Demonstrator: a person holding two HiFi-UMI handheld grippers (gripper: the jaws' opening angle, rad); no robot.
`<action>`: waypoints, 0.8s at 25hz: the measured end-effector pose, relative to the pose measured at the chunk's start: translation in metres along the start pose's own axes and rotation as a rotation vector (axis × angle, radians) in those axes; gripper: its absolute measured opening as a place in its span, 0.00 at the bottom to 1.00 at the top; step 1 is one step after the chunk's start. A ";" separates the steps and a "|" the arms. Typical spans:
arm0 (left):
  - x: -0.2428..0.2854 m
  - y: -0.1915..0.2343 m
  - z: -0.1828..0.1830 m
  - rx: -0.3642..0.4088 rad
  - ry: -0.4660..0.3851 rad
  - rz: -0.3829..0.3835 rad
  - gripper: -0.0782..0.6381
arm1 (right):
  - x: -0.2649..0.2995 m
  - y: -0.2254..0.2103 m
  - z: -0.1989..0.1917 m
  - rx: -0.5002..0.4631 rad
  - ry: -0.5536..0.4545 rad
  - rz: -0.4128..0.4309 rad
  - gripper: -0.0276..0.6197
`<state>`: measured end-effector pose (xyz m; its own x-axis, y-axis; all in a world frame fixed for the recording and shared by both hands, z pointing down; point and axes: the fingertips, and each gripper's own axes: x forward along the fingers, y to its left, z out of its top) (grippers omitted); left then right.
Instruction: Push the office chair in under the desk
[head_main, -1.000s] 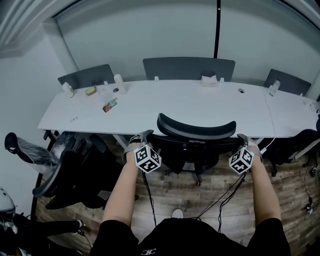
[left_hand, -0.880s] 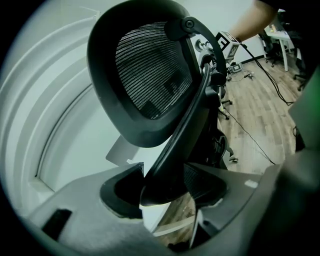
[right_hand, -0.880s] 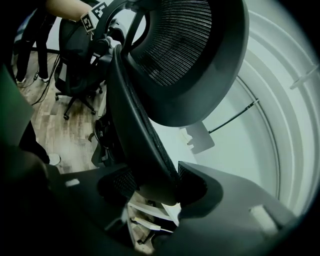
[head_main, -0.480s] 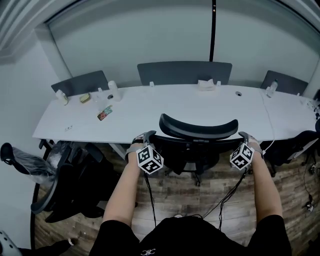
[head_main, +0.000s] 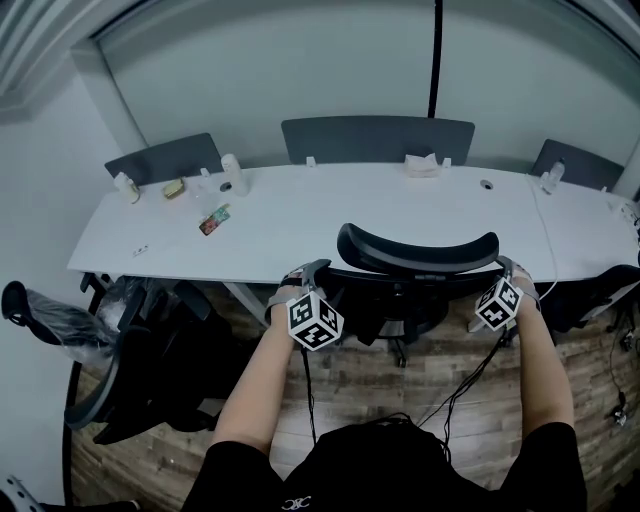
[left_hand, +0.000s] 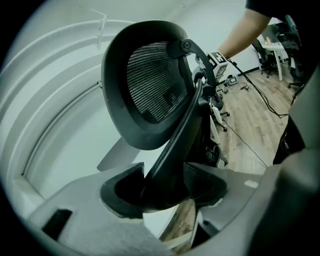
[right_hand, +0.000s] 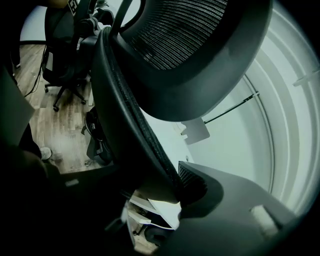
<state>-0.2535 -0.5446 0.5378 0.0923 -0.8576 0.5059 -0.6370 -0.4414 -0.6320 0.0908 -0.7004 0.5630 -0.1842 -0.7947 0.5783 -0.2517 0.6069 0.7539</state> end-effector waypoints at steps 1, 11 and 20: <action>0.000 -0.001 0.002 -0.014 -0.007 -0.010 0.45 | 0.002 -0.001 -0.002 0.000 0.003 0.004 0.43; 0.000 -0.002 0.003 -0.062 -0.012 -0.028 0.45 | 0.007 0.000 0.000 -0.007 -0.021 0.047 0.43; -0.009 0.004 0.012 -0.281 -0.088 -0.043 0.47 | -0.003 -0.004 -0.002 0.078 -0.065 -0.019 0.46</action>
<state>-0.2482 -0.5417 0.5238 0.1826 -0.8647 0.4680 -0.8168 -0.3983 -0.4173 0.0944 -0.7009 0.5586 -0.2393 -0.8066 0.5405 -0.3287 0.5911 0.7366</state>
